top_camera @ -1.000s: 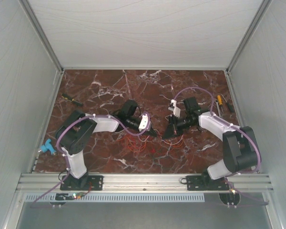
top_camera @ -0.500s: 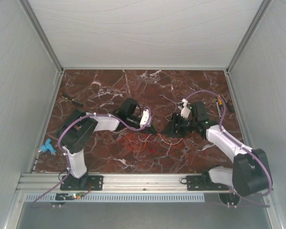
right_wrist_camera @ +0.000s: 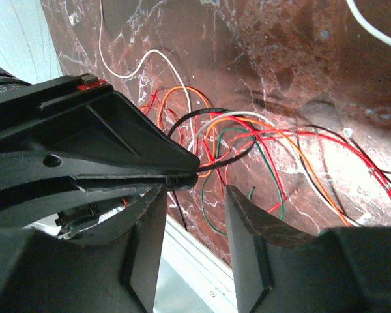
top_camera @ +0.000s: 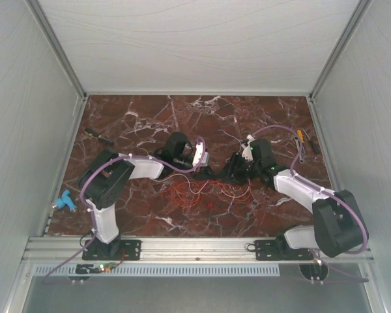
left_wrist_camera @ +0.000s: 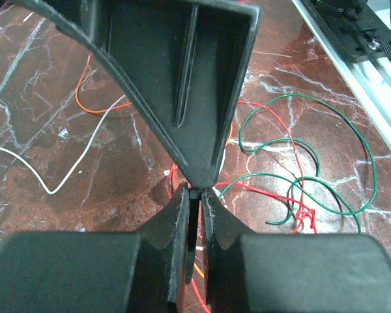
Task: Zip-tie the wires
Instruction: Tie the cable at the center of the board.
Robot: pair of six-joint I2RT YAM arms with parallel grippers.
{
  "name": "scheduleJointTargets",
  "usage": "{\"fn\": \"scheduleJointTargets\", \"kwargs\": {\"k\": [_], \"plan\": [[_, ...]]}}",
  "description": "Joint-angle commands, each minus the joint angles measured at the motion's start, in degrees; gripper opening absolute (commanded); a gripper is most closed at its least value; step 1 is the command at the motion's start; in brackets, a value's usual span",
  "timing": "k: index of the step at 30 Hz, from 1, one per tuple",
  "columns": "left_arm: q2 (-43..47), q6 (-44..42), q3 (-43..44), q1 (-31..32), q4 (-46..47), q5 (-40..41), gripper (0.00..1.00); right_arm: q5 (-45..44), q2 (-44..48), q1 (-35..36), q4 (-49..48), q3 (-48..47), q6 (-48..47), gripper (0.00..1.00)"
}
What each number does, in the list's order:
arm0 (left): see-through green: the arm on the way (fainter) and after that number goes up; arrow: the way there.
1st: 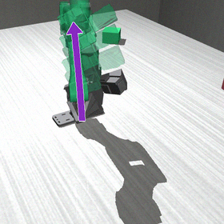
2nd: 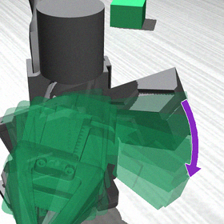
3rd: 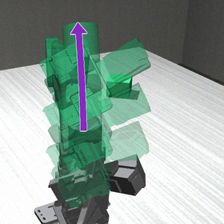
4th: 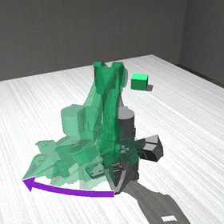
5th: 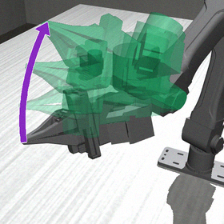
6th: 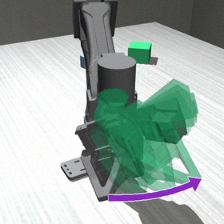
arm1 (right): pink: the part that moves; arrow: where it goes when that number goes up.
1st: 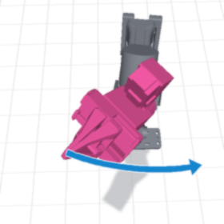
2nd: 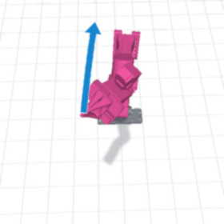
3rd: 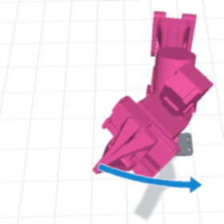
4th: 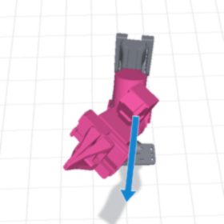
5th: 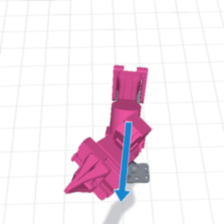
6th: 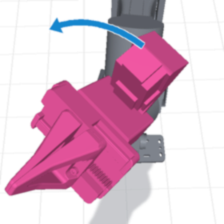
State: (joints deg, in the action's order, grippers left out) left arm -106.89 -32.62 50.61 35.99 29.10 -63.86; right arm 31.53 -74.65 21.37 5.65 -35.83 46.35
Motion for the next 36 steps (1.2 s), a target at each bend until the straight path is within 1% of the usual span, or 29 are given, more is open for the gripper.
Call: {"fn": "scheduleJointTargets", "kwargs": {"k": [1, 7, 11, 14, 17, 19, 22, 27, 28, 31, 34, 36], "plan": [[-0.84, 1.42, 0.98, -0.23, 3.66, -1.80, 0.00, -1.93, -1.91, 1.33, -3.99, -2.84, 0.81, 0.36], [-0.75, 1.35, 0.82, -0.18, 3.62, -1.93, 0.00, -2.50, -3.06, 1.58, -4.57, -3.23, 0.88, 0.28], [-0.80, 1.20, 0.71, -0.13, 4.02, -2.47, 0.00, -3.02, -3.07, 1.66, -4.12, -3.77, 0.52, 0.20], [-0.92, 1.14, 0.65, -0.13, 4.37, -2.80, 0.00, -3.55, -3.10, 1.66, -3.86, -4.07, 0.20, 0.15], [-1.02, 1.32, 0.78, -0.13, 4.56, -2.77, 0.00, -3.84, -3.43, 1.65, -3.63, -4.57, 0.11, 0.08], [-1.02, 1.33, 0.74, -0.13, 4.77, -2.97, 0.00, -3.99, -3.79, 1.60, -3.37, -4.82, -0.11, 0.00], [-0.88, 0.89, 0.56, -0.13, 4.95, -3.38, 0.00, -4.51, -4.08, 1.66, -2.56, -5.10, -0.63, 0.00], [-0.74, 0.23, 0.79, -0.13, 3.35, -2.79, 0.00, -5.18, -5.83, 1.66, 5.76, -9.13, -6.49, 0.00], [-0.69, -0.69, 1.27, -0.13, 1.63, -2.03, 0.00, -5.95, -6.00, 1.66, 8.16, -10.28, -8.09, 0.00], [-0.65, -5.61, 4.04, -0.13, -7.53, 0.63, 0.02, -8.60, -6.37, 1.98, 15.35, -13.83, -12.83, 0.00], [-0.87, -9.85, 6.07, -0.13, -14.47, 2.87, 0.02, -10.56, -5.28, 1.99, 18.99, -14.90, -15.66, 0.00], [-1.14, -11.27, 6.57, -0.21, -16.44, 3.50, 0.01, -10.77, -4.86, 1.97, 20.08, -15.01, -16.47, 0.00]]}}
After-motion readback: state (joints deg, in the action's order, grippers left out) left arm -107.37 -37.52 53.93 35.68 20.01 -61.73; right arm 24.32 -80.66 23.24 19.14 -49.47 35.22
